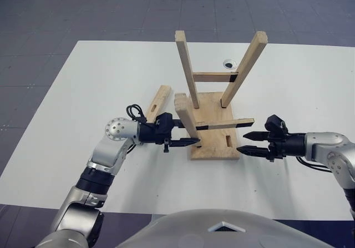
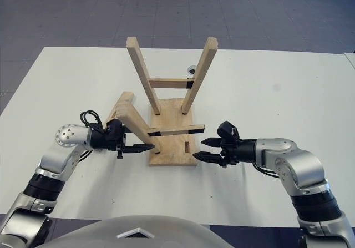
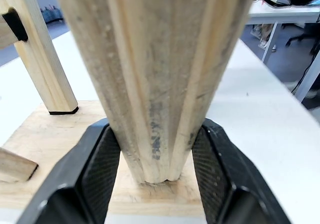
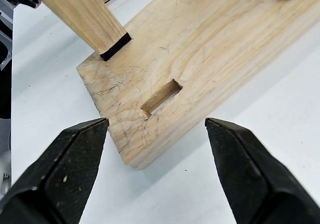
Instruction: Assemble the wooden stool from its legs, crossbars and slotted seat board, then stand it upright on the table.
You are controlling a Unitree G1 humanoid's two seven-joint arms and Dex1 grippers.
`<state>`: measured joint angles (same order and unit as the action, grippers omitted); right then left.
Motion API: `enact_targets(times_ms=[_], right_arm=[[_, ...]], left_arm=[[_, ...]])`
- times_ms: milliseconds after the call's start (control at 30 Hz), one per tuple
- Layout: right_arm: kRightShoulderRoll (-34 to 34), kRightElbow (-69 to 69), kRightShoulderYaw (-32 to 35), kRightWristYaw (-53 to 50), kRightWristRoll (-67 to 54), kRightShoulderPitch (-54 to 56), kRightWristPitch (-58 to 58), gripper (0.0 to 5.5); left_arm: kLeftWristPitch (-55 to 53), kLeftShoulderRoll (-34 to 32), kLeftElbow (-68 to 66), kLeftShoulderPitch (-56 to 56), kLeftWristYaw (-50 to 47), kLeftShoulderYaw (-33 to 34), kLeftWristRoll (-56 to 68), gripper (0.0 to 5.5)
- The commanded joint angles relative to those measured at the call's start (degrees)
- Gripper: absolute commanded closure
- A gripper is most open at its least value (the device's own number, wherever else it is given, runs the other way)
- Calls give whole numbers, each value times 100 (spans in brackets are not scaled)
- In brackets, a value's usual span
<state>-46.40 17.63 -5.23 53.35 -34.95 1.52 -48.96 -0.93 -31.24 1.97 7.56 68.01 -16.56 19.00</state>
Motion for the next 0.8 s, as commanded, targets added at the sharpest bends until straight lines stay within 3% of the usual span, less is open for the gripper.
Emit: enact_targets(times_ms=[33,267,467,700,800], right_arm=[[16,40,42,-101,85,9,-1,195],[45,-62,-2,-131,141,103,37,195],[91,-82,-40,-175,203,96,76,195],[102,-78,-36,-133,257,77,97,195],[109,-63,-19,-123,265,54,83,195]], left_arm=[[-17,-553,-102,-371,-129,-579,-1178,345],[226,-947,-241,-191,-353,-1023,-1960,345],[23,-897,-73,95,-415,-1152,-1771,345],[364,-830,-86,33,-524,-1067,-1471,345],[659,-501,-25,7,-718,-755,-1023,345]])
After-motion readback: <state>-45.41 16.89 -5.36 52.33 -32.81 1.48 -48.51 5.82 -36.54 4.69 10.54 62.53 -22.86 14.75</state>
